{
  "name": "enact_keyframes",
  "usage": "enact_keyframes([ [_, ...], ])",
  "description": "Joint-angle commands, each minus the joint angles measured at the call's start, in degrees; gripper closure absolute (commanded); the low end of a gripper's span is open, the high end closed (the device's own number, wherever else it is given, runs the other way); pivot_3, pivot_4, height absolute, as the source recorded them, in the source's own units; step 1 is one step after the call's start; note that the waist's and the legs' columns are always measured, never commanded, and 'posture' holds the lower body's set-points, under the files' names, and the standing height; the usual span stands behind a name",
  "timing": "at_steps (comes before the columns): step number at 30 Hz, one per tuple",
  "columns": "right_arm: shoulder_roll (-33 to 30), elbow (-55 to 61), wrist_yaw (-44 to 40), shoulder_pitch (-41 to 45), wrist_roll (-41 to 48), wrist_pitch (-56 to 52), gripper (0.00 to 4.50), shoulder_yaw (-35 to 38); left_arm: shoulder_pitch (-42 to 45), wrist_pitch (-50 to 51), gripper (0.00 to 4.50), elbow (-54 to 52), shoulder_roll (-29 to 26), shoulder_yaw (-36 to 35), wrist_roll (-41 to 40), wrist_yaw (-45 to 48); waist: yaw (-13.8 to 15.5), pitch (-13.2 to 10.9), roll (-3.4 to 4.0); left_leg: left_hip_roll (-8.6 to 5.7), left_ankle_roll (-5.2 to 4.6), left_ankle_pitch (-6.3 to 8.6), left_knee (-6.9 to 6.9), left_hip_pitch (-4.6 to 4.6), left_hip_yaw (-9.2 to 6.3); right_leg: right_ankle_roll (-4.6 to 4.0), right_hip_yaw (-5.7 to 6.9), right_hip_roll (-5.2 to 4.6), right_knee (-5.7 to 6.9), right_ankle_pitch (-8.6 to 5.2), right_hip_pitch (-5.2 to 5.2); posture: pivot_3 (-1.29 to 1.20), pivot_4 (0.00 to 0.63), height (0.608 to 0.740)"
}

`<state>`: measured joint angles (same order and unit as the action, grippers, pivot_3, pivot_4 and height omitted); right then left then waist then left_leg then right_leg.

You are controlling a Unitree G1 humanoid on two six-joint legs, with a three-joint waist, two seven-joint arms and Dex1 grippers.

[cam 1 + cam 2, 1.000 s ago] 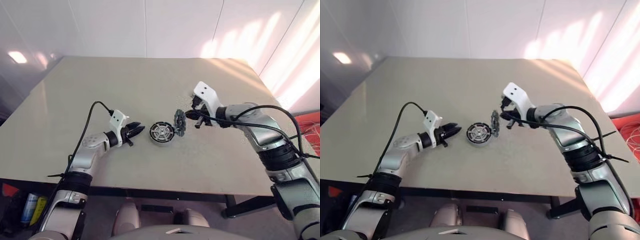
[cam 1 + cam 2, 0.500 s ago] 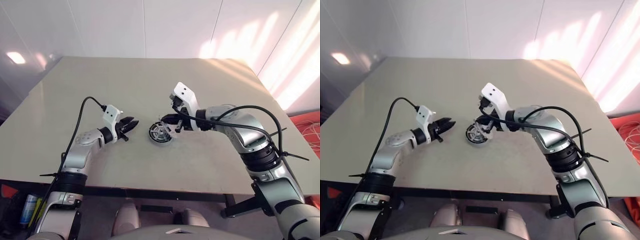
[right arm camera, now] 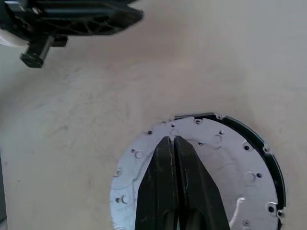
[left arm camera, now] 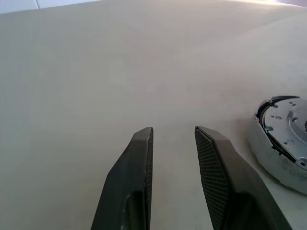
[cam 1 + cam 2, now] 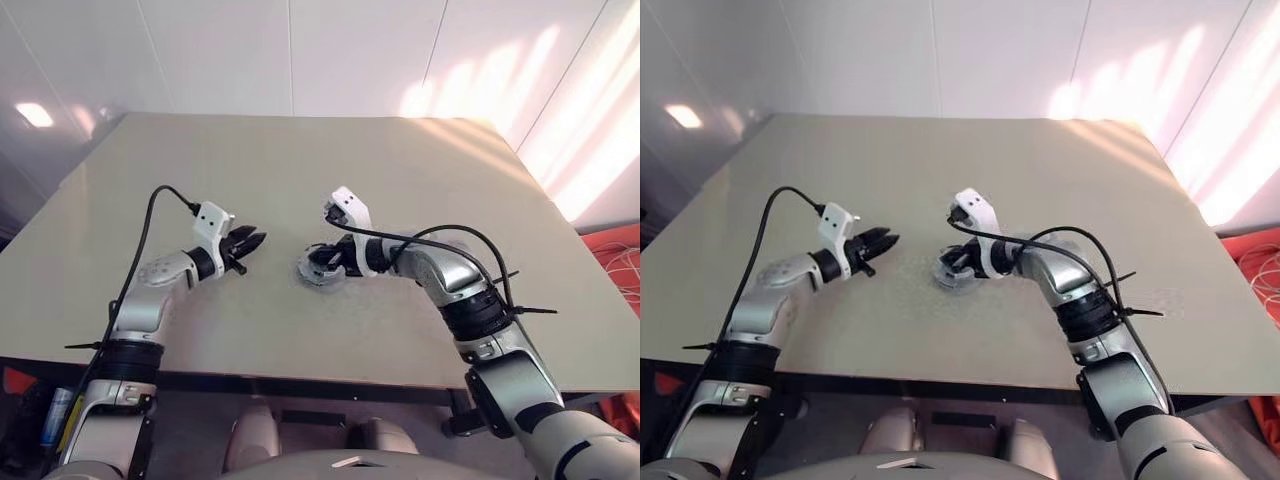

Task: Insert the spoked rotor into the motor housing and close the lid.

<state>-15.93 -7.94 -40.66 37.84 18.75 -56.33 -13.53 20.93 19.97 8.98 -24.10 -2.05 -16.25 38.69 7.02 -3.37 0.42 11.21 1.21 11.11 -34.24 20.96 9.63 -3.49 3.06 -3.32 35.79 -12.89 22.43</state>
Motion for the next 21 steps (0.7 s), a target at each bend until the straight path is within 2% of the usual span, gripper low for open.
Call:
enact_keyframes([
  [1,0.8,-4.6,1.3,-0.2,-0.2,1.4,4.43,2.1,2.3,-0.5,3.01,-1.8,-1.2,-1.6,-0.3,-0.2,0.0,0.0,-0.01,0.0,0.0,0.0,0.0,-0.02,-0.01,0.0,0.01,0.0,0.0,0.0,-0.01,0.0,0.0,0.74],
  [6,1.3,-7.7,0.7,-2.5,-1.9,8.1,4.43,1.6,3.0,-0.3,3.01,-1.9,-1.0,-1.4,-0.4,-0.5,0.0,0.0,-0.05,0.0,0.0,0.0,0.01,-0.32,-0.01,0.01,0.01,-0.01,-0.02,-0.01,-0.28,0.0,0.0,0.74],
  [10,1.1,-5.1,-2.5,-4.2,-0.4,15.1,4.43,3.3,3.3,-0.3,3.01,-1.6,-0.6,-0.9,-0.3,-0.4,0.0,0.0,-0.07,0.0,0.0,0.0,0.03,-0.55,0.0,0.27,0.0,-0.01,-0.04,-0.16,-0.46,0.0,0.0,0.74],
  [16,0.1,0.2,-6.6,-2.6,4.9,18.1,4.43,9.5,3.4,-0.6,3.01,-0.8,0.5,-0.3,-0.4,0.1,0.0,0.0,-0.07,0.0,0.0,0.0,0.04,-0.35,0.0,0.03,0.0,-0.01,-0.04,-0.02,-0.31,0.0,0.0,0.74],
  [20,-1.9,2.9,-10.6,-3.8,5.8,22.0,4.43,10.1,3.6,-1.1,3.01,0.1,1.4,0.3,-0.1,0.4,0.0,0.0,-0.08,0.0,-0.02,0.02,0.05,-0.21,0.0,0.02,0.01,0.0,-0.08,-0.01,-0.2,0.0,0.0,0.74],
  [21,-2.3,3.2,-11.4,-4.2,5.8,22.7,4.26,9.9,3.7,-1.2,3.01,0.3,1.5,0.3,-0.1,0.5,0.0,0.0,-0.08,0.0,-0.03,0.02,0.05,-0.19,0.0,0.02,0.01,0.0,-0.08,-0.01,-0.17,0.0,0.0,0.74],
])
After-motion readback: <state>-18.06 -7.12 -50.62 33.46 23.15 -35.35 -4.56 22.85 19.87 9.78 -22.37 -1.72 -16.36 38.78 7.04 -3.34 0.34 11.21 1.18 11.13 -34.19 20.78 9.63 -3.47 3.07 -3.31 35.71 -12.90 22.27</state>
